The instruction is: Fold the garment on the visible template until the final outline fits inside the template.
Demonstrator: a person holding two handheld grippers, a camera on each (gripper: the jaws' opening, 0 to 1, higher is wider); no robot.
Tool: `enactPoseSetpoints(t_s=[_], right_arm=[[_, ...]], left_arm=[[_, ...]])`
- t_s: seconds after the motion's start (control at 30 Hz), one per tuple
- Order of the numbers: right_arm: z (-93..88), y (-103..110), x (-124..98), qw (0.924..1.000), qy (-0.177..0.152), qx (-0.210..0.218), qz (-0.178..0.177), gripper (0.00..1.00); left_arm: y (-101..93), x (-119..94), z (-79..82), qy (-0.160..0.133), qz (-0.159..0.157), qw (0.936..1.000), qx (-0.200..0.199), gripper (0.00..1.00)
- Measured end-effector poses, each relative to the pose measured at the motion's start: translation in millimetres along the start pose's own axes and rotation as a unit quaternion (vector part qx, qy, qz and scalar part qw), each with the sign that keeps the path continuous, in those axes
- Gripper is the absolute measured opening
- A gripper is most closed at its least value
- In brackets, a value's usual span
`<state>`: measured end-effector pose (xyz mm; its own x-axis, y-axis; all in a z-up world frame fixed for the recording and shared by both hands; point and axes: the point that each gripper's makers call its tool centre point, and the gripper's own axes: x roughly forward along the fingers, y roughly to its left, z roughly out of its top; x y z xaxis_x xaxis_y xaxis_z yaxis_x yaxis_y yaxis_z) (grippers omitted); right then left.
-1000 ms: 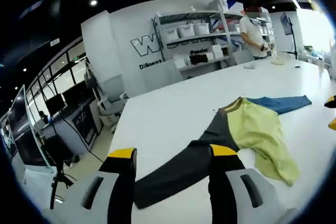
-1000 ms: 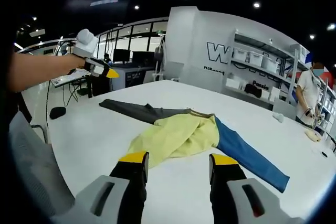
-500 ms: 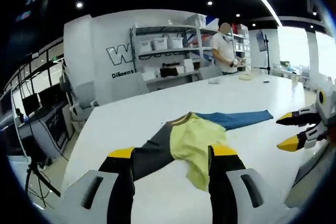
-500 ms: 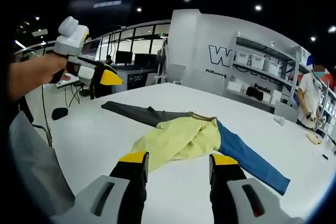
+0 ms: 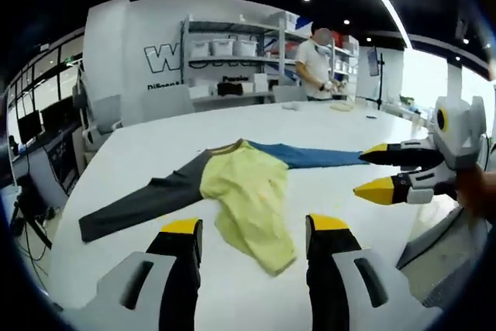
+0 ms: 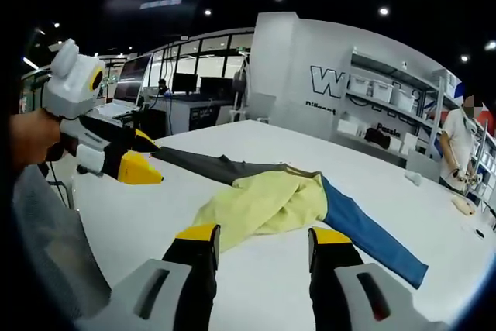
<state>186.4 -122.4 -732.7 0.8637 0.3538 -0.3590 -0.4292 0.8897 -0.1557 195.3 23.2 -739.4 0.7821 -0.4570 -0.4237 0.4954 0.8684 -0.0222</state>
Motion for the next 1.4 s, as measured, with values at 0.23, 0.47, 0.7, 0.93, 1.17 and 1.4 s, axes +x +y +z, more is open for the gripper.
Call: enactPoseSetpoints(t_s=[0.23, 0.47, 0.7, 0.93, 1.17, 1.4], right_arm=[[-0.2, -0.3, -0.2, 1.0, -0.001, -0.002, 0.001, 0.46], [1.7, -1.4, -0.5, 1.0, -0.005, -0.001, 0.001, 0.46], [4.0, -5.0, -2.2, 0.9999, -0.011, 0.004, -0.004, 0.45], [4.4, -5.0, -2.9, 0.9999, -0.012, 0.003, -0.005, 0.45], [3.7, -7.2, -3.5, 0.9999, -0.012, 0.005, -0.007, 0.45], [3.5, -5.4, -2.8, 0.9999, -0.01, 0.003, -0.004, 0.45]], left_arm=[[-15.7, 5.4, -28.0, 0.024, -0.009, 0.9996, 0.006, 0.5], [-21.6, 15.5, -42.1, 0.044, -0.02, 0.9988, -0.006, 0.47], [-27.4, 26.2, -56.1, 0.081, -0.028, 0.9952, -0.048, 0.45], [-24.0, 44.7, -65.3, 0.109, -0.022, 0.992, -0.058, 0.38], [-16.8, 59.8, -87.5, 0.146, -0.01, 0.9878, -0.054, 0.34], [-17.2, 70.1, -101.2, 0.167, -0.01, 0.9835, -0.068, 0.3]])
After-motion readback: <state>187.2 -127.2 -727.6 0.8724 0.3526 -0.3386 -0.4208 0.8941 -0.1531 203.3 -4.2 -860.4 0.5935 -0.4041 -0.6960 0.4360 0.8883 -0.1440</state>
